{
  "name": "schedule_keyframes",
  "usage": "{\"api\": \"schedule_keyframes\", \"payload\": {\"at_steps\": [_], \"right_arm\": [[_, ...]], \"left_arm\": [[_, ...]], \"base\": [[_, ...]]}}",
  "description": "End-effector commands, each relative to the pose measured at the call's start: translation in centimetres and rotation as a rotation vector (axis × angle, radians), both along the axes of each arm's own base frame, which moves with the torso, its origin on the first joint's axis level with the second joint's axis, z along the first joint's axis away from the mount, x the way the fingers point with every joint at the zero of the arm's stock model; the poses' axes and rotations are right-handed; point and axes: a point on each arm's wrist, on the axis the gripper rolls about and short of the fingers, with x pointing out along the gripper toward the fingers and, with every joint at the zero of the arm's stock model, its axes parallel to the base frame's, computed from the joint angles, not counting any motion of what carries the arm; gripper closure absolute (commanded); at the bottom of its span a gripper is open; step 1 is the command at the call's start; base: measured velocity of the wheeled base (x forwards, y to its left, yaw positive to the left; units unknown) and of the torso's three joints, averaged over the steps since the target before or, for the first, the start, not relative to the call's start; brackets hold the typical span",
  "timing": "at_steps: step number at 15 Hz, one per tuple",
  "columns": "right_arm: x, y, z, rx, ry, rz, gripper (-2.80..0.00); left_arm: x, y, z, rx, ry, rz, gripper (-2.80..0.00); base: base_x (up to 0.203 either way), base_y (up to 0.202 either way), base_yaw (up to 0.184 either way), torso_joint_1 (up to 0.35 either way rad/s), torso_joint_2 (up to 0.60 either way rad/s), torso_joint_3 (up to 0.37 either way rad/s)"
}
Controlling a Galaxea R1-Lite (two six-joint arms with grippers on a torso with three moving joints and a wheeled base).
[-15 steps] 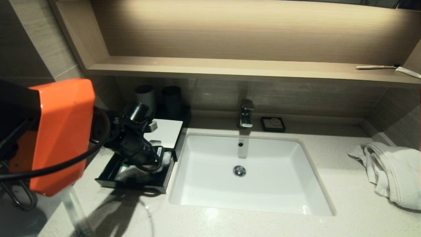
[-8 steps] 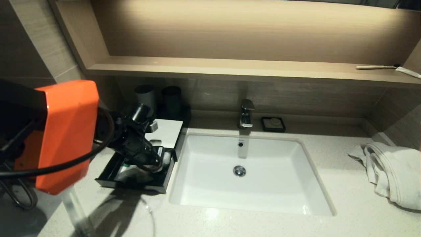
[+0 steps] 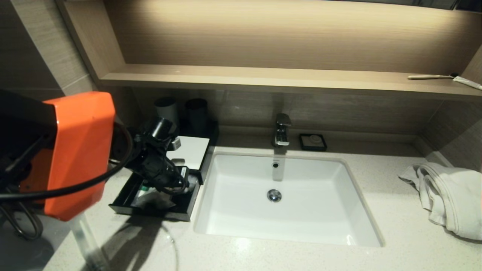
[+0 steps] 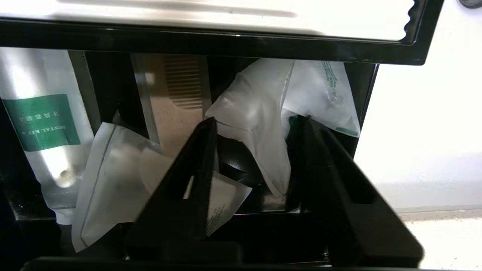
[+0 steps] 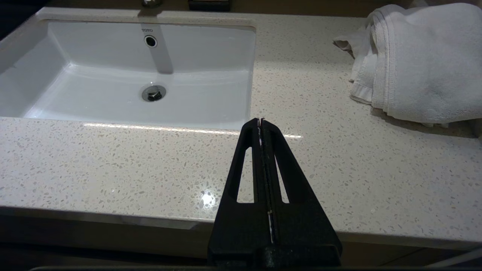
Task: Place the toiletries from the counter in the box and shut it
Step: Place the bathroom toiletry into the drawer
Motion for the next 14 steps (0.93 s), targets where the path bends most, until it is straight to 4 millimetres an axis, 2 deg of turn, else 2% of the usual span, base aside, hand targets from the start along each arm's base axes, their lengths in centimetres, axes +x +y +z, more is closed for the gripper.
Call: {"api": "schedule_keyframes", "payload": {"at_steps": [1, 8, 12, 14], "right_arm": [[0.0, 0.0, 0.0, 0.000, 0.000, 0.000, 0.00], [0.0, 0.0, 0.0, 0.000, 0.000, 0.000, 0.00], [0.0, 0.0, 0.0, 0.000, 0.000, 0.000, 0.00], [0.0, 0.0, 0.0, 0.000, 0.000, 0.000, 0.00]], "left_arm": [[-0.2, 0.1, 0.5, -0.004, -0.010, 0.001, -2.80], [-1.9, 1.2, 3.5, 0.018, -0.090, 0.044, -2.80], [-4.3, 2.8, 6.0, 0.010, -0.150, 0.078, -2.80], [-5.8, 4.2, 7.2, 0.004, -0.179, 0.112, -2.80]], "base": [[0.000, 0.000, 0.000, 0.000, 0.00, 0.000], [0.000, 0.000, 0.000, 0.000, 0.00, 0.000], [0.000, 0.000, 0.000, 0.000, 0.00, 0.000], [0.000, 0.000, 0.000, 0.000, 0.00, 0.000]]}}
